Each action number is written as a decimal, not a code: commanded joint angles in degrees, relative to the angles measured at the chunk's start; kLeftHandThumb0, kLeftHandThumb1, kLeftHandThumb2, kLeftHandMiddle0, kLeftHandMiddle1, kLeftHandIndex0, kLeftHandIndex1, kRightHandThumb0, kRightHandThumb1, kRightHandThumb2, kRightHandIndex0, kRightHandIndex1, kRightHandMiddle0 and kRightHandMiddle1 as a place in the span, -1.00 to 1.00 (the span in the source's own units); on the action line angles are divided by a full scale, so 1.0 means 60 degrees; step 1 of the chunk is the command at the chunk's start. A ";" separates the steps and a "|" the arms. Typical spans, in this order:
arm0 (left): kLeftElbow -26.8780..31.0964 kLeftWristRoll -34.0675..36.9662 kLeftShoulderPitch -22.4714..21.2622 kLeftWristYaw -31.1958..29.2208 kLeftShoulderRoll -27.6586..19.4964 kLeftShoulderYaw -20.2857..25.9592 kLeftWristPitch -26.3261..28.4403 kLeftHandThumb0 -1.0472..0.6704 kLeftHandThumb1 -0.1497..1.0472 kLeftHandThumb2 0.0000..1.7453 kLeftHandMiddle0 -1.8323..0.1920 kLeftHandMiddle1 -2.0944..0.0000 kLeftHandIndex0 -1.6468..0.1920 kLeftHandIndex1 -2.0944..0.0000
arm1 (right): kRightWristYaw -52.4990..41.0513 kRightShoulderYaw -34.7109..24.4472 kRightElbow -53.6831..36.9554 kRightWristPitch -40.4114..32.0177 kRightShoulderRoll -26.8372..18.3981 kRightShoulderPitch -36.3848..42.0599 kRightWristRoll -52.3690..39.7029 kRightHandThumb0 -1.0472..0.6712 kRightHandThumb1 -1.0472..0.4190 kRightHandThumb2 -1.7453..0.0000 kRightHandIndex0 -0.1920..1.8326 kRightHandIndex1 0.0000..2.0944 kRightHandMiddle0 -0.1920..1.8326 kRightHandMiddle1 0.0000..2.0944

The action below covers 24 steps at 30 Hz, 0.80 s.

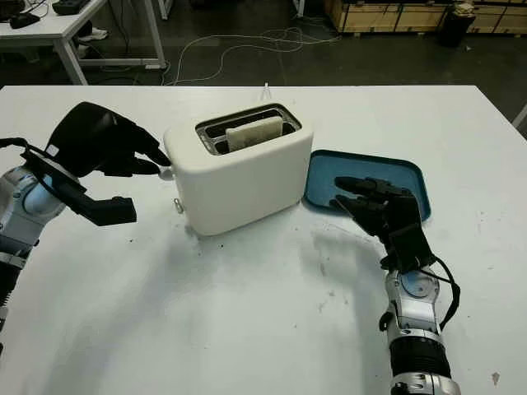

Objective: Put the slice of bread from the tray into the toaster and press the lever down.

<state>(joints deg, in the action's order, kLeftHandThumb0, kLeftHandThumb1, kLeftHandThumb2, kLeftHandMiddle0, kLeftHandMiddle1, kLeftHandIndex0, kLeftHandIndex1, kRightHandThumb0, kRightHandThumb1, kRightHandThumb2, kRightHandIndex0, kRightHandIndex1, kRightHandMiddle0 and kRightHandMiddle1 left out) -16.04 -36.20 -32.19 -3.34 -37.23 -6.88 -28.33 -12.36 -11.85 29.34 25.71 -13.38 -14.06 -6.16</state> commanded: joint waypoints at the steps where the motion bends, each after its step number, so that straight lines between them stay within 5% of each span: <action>1: -0.0067 -0.0118 -0.0199 0.0039 -0.0103 -0.0181 -0.0154 -0.25 0.49 -0.99 -0.37 0.08 -0.73 0.97 | 0.0086 0.0001 -0.0088 -0.0058 0.0030 -0.0002 -0.0057 -0.28 -0.67 1.00 0.44 -0.86 0.36 -1.00; 24: -0.0613 -0.0158 -0.0394 0.0068 0.0102 -0.0569 0.0055 -0.23 0.49 -1.00 -0.34 0.04 -0.73 0.99 | 0.0081 0.0004 -0.0070 -0.0066 0.0013 -0.0001 -0.0091 -0.28 -0.67 1.00 0.44 -0.86 0.37 -1.00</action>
<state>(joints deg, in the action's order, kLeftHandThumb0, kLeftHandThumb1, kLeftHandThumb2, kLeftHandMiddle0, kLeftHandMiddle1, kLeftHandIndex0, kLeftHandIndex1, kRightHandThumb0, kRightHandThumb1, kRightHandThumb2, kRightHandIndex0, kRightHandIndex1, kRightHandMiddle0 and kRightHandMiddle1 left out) -19.10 -36.98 -33.95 -2.29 -37.50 -8.82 -28.36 -11.92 -11.82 29.35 25.72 -13.35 -14.07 -6.16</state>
